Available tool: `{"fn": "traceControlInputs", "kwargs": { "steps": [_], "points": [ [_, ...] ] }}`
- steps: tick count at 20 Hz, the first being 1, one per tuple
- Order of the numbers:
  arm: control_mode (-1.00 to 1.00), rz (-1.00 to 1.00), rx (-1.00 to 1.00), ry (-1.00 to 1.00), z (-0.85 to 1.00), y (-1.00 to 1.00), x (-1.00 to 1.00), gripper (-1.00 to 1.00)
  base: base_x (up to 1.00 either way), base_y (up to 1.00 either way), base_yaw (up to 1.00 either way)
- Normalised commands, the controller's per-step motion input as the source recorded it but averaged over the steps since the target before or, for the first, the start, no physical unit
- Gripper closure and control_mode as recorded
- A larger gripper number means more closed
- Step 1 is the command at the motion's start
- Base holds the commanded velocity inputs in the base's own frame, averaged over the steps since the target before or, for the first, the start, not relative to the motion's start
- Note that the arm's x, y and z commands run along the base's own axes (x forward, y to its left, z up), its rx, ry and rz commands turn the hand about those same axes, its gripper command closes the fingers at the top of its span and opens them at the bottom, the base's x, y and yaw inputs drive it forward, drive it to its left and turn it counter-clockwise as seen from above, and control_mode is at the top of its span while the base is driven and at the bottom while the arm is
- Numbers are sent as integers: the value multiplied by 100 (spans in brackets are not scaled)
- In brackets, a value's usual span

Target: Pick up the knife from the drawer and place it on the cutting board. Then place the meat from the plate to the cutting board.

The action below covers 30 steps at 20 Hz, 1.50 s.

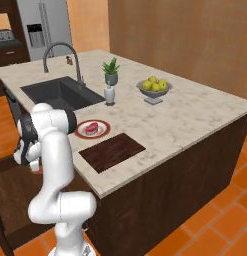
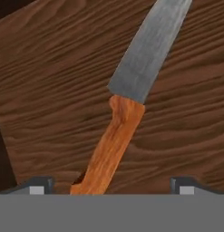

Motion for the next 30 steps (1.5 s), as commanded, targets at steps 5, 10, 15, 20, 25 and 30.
{"fn": "traceControlInputs", "kwargs": {
  "steps": [5,10,15,20,25,30],
  "points": [
    [-100,-14,-15,0,-68,29,13,-100,0,0,0],
    [-100,-13,-9,0,-41,14,6,-100,0,0,0],
    [-100,-12,-1,2,-63,1,-9,-100,0,0,0],
    [-100,-11,-2,0,-55,2,-14,100,0,0,0],
    [-100,-2,-4,-6,-2,9,-60,100,0,0,0],
    [-100,-4,0,-1,84,27,-100,100,0,0,0]
  ]
}}
